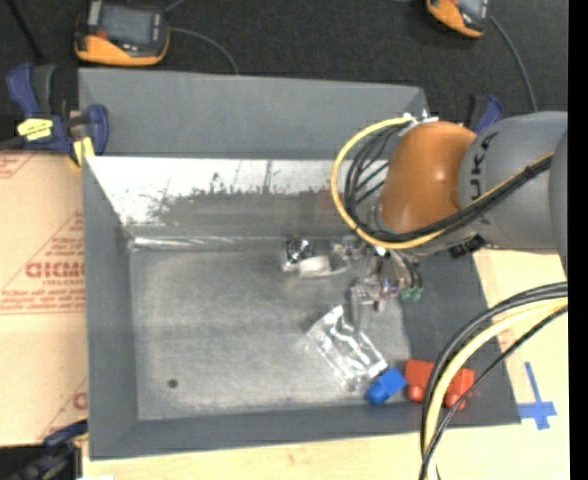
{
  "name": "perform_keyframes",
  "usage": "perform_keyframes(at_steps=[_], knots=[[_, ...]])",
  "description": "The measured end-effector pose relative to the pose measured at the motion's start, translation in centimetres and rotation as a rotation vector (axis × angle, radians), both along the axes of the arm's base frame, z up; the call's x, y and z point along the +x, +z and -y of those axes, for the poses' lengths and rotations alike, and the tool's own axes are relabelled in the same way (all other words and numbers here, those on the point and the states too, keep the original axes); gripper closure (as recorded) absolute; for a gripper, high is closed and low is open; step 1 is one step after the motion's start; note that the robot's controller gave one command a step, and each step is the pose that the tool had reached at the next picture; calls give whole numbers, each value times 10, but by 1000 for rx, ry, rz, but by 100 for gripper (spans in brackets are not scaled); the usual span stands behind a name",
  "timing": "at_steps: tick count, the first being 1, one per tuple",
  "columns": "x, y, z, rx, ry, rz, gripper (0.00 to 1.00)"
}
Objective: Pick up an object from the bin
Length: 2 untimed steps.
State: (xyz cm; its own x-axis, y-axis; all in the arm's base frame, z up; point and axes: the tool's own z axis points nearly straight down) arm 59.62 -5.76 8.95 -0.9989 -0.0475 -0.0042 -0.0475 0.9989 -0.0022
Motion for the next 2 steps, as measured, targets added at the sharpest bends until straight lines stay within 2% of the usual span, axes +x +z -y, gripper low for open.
perform_keyframes(at_steps=[1,2], knots=[[-18,-9,4,2,-32,28,0],[-23,-15,5,0,-31,14,100]])
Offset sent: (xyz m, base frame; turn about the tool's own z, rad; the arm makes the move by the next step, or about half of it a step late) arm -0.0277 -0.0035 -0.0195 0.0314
